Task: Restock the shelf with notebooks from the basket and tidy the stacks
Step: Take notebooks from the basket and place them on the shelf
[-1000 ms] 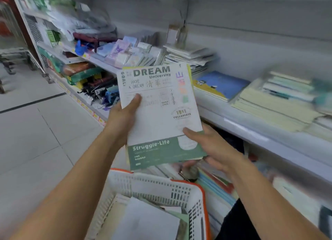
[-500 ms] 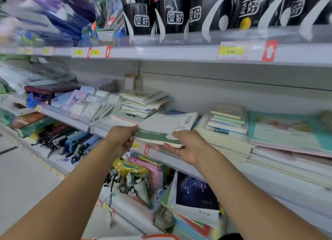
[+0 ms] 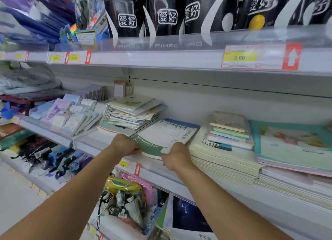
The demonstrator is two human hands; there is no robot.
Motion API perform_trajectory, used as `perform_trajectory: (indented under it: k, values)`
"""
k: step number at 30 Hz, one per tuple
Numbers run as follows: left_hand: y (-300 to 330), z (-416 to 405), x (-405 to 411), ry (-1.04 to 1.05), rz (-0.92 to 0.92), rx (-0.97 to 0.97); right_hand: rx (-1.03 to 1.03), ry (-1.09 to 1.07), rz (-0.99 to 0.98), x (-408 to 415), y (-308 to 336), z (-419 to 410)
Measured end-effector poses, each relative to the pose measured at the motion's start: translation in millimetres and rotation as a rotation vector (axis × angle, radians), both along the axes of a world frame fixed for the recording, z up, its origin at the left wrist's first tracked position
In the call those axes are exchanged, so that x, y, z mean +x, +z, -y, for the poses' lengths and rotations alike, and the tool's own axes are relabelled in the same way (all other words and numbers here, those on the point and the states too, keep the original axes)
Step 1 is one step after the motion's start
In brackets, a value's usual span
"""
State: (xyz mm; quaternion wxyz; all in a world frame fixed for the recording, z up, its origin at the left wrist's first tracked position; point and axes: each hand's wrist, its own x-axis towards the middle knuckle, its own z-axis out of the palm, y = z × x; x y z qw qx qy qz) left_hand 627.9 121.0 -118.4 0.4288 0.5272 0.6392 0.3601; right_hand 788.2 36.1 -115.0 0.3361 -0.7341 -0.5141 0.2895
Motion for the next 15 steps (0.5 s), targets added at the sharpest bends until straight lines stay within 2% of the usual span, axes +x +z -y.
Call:
perform_trajectory:
  k: [4,6,8,10,15]
  values:
    - [13,-13,9,-0.207,-0.487,-0.025,0.077,0.025,0.440,4,-1,2]
    - [18,-17,18,-0.277,-0.719,-0.004,0.089,0.010,0.478,3,-7,0]
    - [17,-22,22,-0.255,-0.863,0.086,0.104,0.009,0.488,1,-11,-1]
    - [9,-28,20,-0.219,-0.892,0.144,0.108,-0.001,0.478,1,-15,-5]
    - [-16,-41,14,-0.213,-0.756,0.244,0.071,-0.020,0.568,2,-13,-13]
